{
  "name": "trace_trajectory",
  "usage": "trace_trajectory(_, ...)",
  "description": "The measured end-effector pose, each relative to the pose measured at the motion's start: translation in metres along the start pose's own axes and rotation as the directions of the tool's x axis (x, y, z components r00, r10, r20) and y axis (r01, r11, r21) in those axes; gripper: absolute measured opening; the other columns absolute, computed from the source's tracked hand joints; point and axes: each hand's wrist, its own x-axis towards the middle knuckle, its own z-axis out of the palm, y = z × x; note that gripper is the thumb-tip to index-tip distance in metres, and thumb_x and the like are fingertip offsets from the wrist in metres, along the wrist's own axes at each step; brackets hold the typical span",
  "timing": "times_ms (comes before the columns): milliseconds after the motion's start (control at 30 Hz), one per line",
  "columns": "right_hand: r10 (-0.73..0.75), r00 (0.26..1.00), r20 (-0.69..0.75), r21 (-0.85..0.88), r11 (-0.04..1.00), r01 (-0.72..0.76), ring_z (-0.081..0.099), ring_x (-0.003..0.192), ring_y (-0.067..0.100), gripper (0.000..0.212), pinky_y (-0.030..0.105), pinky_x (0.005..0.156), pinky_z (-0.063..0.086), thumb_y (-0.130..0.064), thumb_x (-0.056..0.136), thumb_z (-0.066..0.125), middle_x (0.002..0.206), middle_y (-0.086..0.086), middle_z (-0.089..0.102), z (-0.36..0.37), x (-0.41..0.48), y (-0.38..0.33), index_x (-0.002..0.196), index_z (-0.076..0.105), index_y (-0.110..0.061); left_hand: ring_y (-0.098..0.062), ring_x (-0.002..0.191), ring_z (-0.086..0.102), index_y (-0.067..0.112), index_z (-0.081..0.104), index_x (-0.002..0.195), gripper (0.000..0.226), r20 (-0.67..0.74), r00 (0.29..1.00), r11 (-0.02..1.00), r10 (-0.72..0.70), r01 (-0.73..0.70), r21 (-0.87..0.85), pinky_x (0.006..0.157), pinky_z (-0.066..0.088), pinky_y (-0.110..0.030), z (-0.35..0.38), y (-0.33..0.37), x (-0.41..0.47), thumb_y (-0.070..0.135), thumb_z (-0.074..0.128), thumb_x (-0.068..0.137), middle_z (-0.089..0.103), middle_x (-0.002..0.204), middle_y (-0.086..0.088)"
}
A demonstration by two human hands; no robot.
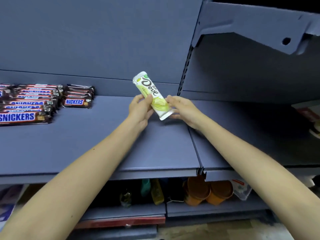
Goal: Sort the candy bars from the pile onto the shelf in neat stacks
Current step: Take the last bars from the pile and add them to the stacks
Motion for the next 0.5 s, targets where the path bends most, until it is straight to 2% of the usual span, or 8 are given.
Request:
trace_trajectory(33, -0.015, 1.000, 0.024, -0.047, 0.999, 0.017, 0.062, 0.085, 0.010, 0.016, 0.023, 0.076, 0.051, -0.034, 0.094, 0.051, 0.095, -0.005, 0.065, 0.010, 0.000, -0.002, 0.095, 0.061, -0.021, -0.013, 0.085, 0.062, 0.010, 0.051, 0.101, 0.006, -0.022, 1.000, 0.997, -0.015, 0.013, -0.070, 0.080, 0.054, -0.027, -0.007, 0.004, -0.002, 0.009, 0.047, 0.096, 0.061, 0.097, -0.003)
trace_trajectory(100, -0.045, 0.998, 0.042, -0.098, 0.994, 0.049, 0.060, 0.079, 0.007, 0.008, 0.022, 0.074, 0.049, -0.024, 0.092, 0.057, 0.087, -0.006, 0.064, 0.028, 0.002, -0.008, 0.087, 0.062, -0.021, -0.011, 0.083, 0.061, 0.011, 0.051, 0.099, 0.007, -0.046, 0.999, 0.987, -0.022, 0.015, -0.159, 0.076, 0.052, -0.024, -0.021, 0.012, -0.005, 0.010, 0.043, 0.098, 0.062, 0.093, -0.001)
trace_trajectory(167, -0.079, 0.996, 0.042, -0.150, 0.985, 0.084, 0.059, 0.068, 0.002, 0.010, 0.018, 0.068, 0.049, -0.019, 0.090, 0.060, 0.078, -0.006, 0.063, 0.047, 0.006, -0.018, 0.080, 0.062, -0.022, -0.009, 0.082, 0.061, 0.014, 0.051, 0.094, 0.009, -0.065, 0.998, 0.985, 0.002, -0.013, -0.170, 0.071, 0.051, -0.022, -0.038, 0.023, -0.010, 0.011, 0.043, 0.098, 0.062, 0.092, 0.001)
trace_trajectory(233, -0.117, 0.993, 0.033, -0.229, 0.966, 0.122, 0.057, 0.063, -0.003, 0.015, 0.013, 0.062, 0.047, -0.019, 0.088, 0.061, 0.073, -0.009, 0.062, 0.069, 0.012, -0.027, 0.076, 0.062, -0.026, -0.007, 0.083, 0.060, 0.014, 0.051, 0.099, 0.008, -0.091, 0.995, 0.994, 0.049, -0.058, -0.097, 0.078, 0.049, -0.021, -0.061, 0.036, -0.017, 0.011, 0.045, 0.097, 0.061, 0.093, 0.004)
trace_trajectory(300, -0.160, 0.986, 0.037, -0.267, 0.950, 0.164, 0.056, 0.066, 0.001, 0.016, 0.013, 0.060, 0.046, -0.018, 0.088, 0.062, 0.073, -0.009, 0.062, 0.095, 0.017, -0.035, 0.075, 0.062, -0.027, -0.007, 0.082, 0.059, 0.015, 0.050, 0.106, 0.011, -0.125, 0.988, 0.996, 0.090, -0.091, -0.002, 0.083, 0.048, -0.021, -0.086, 0.051, -0.024, 0.012, 0.046, 0.096, 0.061, 0.094, 0.005)
trace_trajectory(400, -0.214, 0.976, 0.047, -0.280, 0.935, 0.218, 0.057, 0.071, 0.007, 0.006, 0.013, 0.059, 0.048, -0.017, 0.088, 0.062, 0.078, -0.001, 0.064, 0.144, 0.024, -0.047, 0.084, 0.066, -0.020, -0.010, 0.074, 0.056, 0.018, 0.050, 0.095, 0.008, -0.214, 0.963, 0.980, 0.162, -0.133, 0.145, 0.074, 0.046, -0.019, -0.132, 0.078, -0.038, 0.010, 0.047, 0.094, 0.057, 0.092, 0.001)
trace_trajectory(500, -0.258, 0.965, 0.045, -0.295, 0.920, 0.259, 0.057, 0.074, 0.012, 0.012, 0.012, 0.057, 0.049, -0.017, 0.087, 0.062, 0.085, 0.003, 0.064, 0.199, 0.031, -0.061, 0.096, 0.069, -0.012, -0.010, 0.072, 0.056, 0.017, 0.047, 0.102, 0.012, -0.282, 0.927, 0.937, 0.248, -0.155, 0.314, 0.068, 0.046, -0.021, -0.185, 0.102, -0.053, 0.009, 0.046, 0.093, 0.055, 0.090, 0.001)
